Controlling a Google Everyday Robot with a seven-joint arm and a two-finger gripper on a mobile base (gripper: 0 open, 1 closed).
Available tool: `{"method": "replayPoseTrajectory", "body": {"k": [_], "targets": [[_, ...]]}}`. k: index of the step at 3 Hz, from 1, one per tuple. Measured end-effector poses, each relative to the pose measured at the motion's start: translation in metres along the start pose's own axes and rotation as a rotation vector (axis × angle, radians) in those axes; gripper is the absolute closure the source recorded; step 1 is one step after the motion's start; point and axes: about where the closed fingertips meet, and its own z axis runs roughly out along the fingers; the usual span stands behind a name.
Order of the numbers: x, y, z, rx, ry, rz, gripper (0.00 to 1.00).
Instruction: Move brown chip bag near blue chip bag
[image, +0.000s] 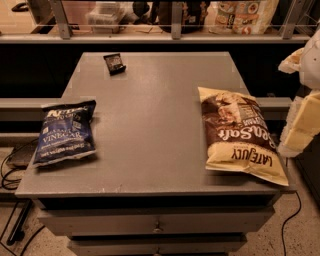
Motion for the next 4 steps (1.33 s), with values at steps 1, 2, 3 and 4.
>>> {"method": "replayPoseTrajectory", "body": {"k": [1,2,3,4], "targets": [[-0.002,0.001,0.001,-0.002,-0.009,-0.004,0.00],[-0.012,0.008,0.019,-0.051,-0.081,-0.030,0.00],[-0.012,0.011,0.048,-0.074,-0.127,0.000,0.00],[-0.008,0.008,0.074,-0.055,-0.138,0.027,0.00]]}}
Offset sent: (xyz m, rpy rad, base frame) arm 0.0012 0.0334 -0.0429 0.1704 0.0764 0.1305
